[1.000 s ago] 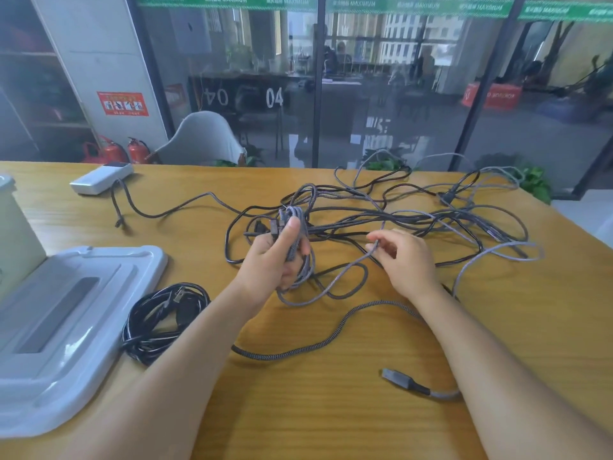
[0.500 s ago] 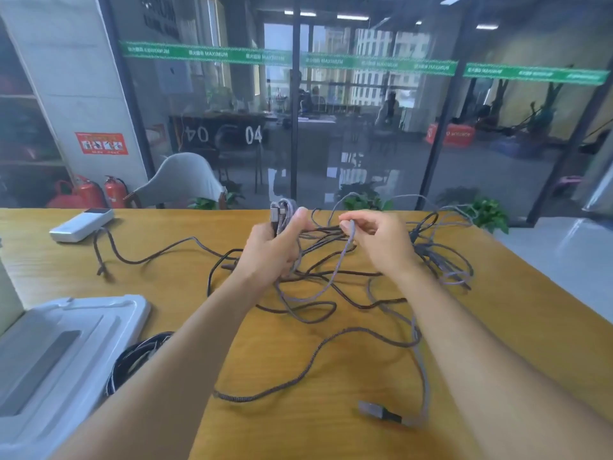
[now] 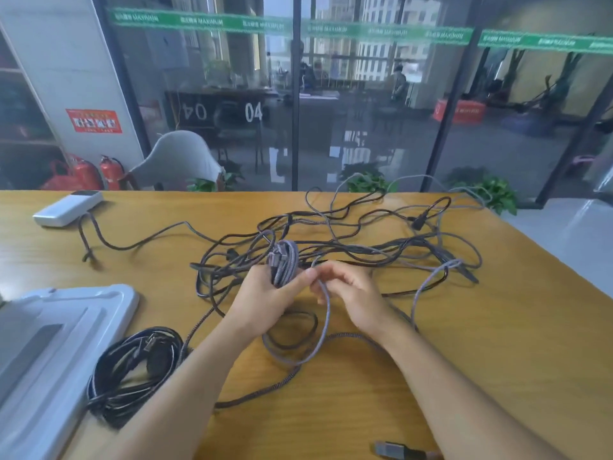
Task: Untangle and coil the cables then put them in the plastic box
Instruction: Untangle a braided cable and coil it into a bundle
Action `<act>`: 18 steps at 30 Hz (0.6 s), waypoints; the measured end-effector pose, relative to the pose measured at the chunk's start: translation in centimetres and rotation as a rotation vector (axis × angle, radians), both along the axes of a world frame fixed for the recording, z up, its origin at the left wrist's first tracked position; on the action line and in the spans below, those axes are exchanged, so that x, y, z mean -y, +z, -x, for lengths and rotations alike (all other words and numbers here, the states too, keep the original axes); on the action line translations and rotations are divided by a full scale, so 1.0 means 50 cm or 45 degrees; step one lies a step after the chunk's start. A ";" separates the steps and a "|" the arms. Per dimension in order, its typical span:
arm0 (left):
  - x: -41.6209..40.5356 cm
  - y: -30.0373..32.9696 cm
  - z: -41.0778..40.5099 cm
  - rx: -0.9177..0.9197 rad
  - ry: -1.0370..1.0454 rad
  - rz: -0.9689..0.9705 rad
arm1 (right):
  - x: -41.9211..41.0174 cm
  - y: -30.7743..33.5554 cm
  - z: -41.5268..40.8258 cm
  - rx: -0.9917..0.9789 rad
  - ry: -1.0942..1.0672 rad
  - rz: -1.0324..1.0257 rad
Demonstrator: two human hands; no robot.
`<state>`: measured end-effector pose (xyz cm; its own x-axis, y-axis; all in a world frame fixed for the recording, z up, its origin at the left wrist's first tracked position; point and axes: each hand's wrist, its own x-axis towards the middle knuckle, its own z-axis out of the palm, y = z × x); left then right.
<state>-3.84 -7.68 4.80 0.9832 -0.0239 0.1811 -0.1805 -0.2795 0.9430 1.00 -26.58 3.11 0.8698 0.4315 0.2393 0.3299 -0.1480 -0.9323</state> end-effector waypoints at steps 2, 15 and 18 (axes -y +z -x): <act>0.005 -0.005 -0.003 0.049 0.011 -0.089 | -0.002 -0.009 0.003 -0.005 0.009 -0.010; -0.003 -0.020 -0.006 0.062 -0.019 -0.155 | 0.002 -0.009 0.014 -0.067 0.092 0.018; -0.005 -0.026 -0.002 0.038 0.031 -0.180 | 0.000 -0.016 0.009 0.066 0.026 0.133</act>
<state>-3.75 -7.43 3.49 0.9781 -0.0271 0.2065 -0.1990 -0.4141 0.8882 0.54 -26.56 2.33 0.8483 0.4738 0.2366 0.3814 -0.2367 -0.8936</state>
